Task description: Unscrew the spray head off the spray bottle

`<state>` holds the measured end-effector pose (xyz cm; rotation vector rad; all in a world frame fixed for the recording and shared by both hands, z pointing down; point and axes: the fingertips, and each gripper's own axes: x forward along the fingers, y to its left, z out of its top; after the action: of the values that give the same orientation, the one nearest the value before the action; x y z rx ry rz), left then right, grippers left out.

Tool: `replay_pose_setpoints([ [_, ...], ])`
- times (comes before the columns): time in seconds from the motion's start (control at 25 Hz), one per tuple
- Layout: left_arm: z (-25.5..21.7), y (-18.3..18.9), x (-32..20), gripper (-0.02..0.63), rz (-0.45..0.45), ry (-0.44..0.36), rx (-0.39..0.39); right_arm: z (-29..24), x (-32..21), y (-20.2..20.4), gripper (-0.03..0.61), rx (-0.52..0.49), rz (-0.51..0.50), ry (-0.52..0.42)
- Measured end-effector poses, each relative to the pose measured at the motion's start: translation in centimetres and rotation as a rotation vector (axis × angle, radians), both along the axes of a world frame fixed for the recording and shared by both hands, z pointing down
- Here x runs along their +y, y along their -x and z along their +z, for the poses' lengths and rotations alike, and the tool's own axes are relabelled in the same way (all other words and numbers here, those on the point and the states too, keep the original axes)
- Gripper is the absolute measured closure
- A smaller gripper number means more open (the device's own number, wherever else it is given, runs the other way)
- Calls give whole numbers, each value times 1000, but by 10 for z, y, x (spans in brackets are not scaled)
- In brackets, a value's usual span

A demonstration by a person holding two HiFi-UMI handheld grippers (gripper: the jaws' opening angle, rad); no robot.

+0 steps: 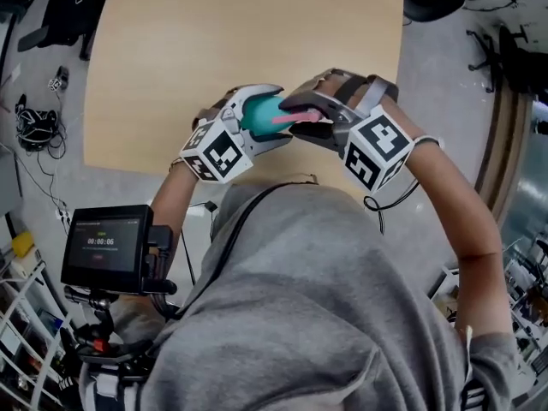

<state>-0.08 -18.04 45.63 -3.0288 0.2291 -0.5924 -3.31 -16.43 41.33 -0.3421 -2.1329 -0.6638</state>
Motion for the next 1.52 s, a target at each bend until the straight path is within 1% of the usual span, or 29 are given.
replay_pose_setpoints([
  [0.08,-9,1,-19,236,-115,-6,33,-14,-17,5,314,-141,182,72],
  [0.16,-15,2,-37,236,-236,-46,31,-40,-34,8,251,-335,371,208],
  [0.2,-16,1,-44,238,-289,-73,19,-55,-43,8,237,-457,474,307],
  [0.28,-18,0,-51,238,-375,-104,8,-78,-61,1,224,-694,728,522],
  [0.36,-19,1,-56,236,-442,-105,12,-78,-80,-20,221,-846,996,692],
  [0.44,-20,3,-60,236,-488,-103,23,-69,-95,-42,221,-968,1221,867],
  [0.48,-22,5,-62,236,-503,-110,26,-66,-101,-51,221,-1018,1304,945],
  [0.52,-24,6,-64,236,-511,-124,24,-65,-106,-60,221,-1059,1363,1001],
  [0.56,-25,7,-65,236,-513,-143,17,-66,-109,-66,221,-1093,1398,1031],
  [0.6,-26,7,-65,236,-509,-162,7,-70,-111,-68,222,-1118,1409,1044],
  [0.64,-26,7,-64,238,-499,-178,-1,-76,-111,-66,222,-1127,1392,1048],
  [0.68,-27,7,-63,236,-485,-191,-2,-81,-108,-59,224,-1105,1349,1045],
  [0.72,-29,6,-61,238,-467,-199,4,-83,-103,-48,225,-1034,1286,1018],
  [0.76,-31,4,-58,236,-449,-202,17,-79,-95,-35,227,-909,1213,943],
  [0.8,-34,3,-55,236,-431,-198,32,-71,-86,-24,245,-756,1135,816],
  [0.84,-35,1,-52,236,-415,-184,46,-64,-78,-16,398,-613,1050,664],
  [0.88,-36,0,-50,238,-396,-160,62,-60,-72,-9,440,-508,955,531],
  [0.92,-36,-2,-46,238,-365,-127,82,-60,-64,-4,442,-438,845,439],
  [0.96,-36,-5,-39,238,-313,-89,107,-61,-54,1,442,-380,719,380],
  [1.04,-35,-13,-16,238,-150,-35,136,-60,-25,5,442,-265,427,309],
  [1.12,-31,-19,16,239,46,-17,118,-53,8,1,442,-147,146,300],
  [1.16,-27,-20,30,241,125,-3,105,-47,20,-5,442,-75,39,306],
  [1.2,-24,-19,40,241,181,16,95,-40,29,-11,442,-2,-45,304],
  [1.24,-21,-17,46,241,216,33,88,-34,34,-18,442,64,-108,291],
  [1.32,-18,-13,46,245,231,45,78,-23,34,-27,442,151,-171,244],
  [1.4,-17,-11,35,249,178,26,67,-16,21,-28,432,155,-143,187],
  [1.44,-17,-10,27,249,131,10,64,-16,12,-26,398,120,-94,173],
  [1.48,-17,-10,17,249,72,-7,63,-21,2,-23,344,62,-24,179],
  [1.52,-18,-9,6,249,6,-25,64,-29,-8,-20,319,-14,58,205],
])
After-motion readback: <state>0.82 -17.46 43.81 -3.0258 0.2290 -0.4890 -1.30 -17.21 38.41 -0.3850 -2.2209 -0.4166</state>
